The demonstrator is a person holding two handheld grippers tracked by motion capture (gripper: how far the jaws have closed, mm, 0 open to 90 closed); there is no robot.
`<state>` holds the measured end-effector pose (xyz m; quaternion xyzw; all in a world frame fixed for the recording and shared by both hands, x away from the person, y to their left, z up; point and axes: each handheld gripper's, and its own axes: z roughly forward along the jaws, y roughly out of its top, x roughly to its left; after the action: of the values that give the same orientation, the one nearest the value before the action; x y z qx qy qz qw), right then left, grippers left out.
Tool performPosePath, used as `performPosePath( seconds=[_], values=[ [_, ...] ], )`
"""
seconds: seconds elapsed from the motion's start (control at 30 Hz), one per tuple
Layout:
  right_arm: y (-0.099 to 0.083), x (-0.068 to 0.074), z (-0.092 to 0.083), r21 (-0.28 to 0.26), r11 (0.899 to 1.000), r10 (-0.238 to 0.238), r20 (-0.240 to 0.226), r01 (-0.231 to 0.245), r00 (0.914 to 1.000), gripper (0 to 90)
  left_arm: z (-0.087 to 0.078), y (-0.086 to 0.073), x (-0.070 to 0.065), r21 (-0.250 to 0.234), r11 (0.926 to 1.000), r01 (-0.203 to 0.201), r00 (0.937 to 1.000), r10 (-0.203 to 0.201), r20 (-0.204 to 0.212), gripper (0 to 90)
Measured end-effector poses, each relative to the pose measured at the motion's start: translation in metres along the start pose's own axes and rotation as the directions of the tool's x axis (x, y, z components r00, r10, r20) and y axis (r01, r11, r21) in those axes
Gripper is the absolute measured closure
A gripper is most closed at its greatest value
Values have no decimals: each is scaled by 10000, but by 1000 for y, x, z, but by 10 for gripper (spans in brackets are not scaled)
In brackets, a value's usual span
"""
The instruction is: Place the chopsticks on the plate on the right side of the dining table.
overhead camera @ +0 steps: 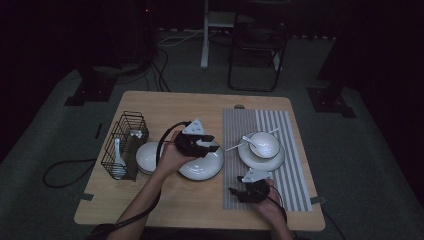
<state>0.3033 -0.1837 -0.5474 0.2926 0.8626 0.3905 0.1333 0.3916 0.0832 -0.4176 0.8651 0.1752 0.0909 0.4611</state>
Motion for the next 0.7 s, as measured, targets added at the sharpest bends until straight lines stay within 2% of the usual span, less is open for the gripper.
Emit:
performPosePath(
  seconds=[0.4,0.7],
  values=[
    [0,0,0,-1,10000,-1,-3,1,10000,430,-29,1,-4,99,9999,-67,10000,67,-19,530],
    [0,0,0,-1,10000,-6,-2,6,10000,429,-48,1,-6,-69,9999,-107,9999,107,70,528]
  ],
)
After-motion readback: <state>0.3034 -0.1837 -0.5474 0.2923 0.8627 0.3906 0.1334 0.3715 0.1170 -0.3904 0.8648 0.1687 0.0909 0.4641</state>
